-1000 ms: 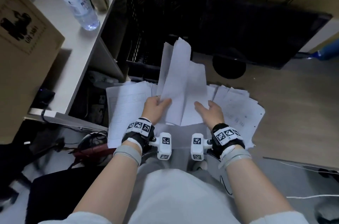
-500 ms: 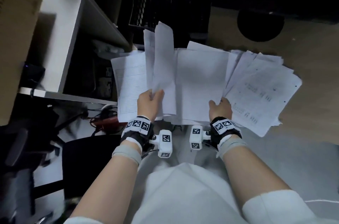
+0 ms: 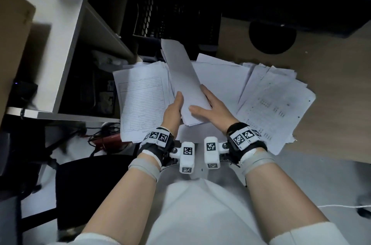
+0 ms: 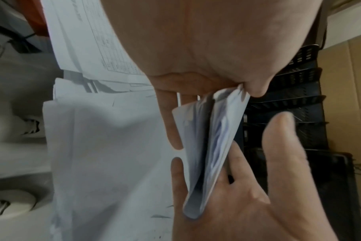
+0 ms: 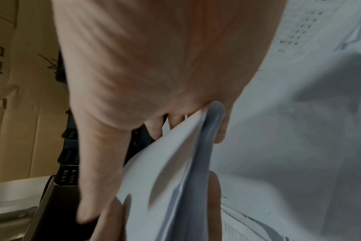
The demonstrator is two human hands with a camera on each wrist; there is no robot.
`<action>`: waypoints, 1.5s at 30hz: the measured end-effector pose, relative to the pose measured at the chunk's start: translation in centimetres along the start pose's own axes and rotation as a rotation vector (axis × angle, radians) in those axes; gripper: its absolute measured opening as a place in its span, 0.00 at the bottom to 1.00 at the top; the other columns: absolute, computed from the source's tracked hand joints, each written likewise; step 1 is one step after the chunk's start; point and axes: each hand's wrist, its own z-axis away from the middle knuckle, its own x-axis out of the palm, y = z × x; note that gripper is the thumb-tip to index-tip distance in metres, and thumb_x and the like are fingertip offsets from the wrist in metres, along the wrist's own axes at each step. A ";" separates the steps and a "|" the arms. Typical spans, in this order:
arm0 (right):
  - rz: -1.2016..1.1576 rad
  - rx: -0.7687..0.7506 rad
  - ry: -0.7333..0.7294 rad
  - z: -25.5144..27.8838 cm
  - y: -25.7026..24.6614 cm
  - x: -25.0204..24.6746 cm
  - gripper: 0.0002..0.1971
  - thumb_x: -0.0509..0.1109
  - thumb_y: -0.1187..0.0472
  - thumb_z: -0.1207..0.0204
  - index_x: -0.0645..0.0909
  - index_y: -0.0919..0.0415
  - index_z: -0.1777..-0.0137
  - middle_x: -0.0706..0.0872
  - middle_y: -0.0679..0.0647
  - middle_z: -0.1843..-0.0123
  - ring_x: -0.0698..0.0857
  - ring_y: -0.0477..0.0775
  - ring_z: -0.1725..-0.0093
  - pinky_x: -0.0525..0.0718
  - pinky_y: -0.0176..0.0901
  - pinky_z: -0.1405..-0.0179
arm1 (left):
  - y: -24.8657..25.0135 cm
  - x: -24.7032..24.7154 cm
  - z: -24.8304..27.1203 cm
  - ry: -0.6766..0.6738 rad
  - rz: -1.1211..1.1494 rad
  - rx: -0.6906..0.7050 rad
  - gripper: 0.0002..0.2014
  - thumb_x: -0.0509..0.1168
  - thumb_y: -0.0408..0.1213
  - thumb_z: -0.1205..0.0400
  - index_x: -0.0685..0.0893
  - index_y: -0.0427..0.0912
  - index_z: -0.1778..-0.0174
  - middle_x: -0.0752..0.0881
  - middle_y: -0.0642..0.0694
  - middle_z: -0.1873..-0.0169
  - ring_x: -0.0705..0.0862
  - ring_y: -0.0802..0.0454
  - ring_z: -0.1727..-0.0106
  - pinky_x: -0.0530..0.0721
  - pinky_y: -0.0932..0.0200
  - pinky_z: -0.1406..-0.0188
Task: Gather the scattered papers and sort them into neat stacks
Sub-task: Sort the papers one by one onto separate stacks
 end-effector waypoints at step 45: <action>-0.015 0.007 -0.038 4.3 -1.5 -1.3 0.37 0.64 0.33 0.25 0.63 0.41 0.16 0.51 0.40 0.12 0.53 0.40 0.15 0.52 0.44 0.19 | 0.2 2.3 1.3 -0.118 -0.037 0.111 0.24 0.66 0.56 0.16 0.89 0.40 0.37 0.93 0.43 0.47 0.93 0.53 0.50 0.89 0.60 0.61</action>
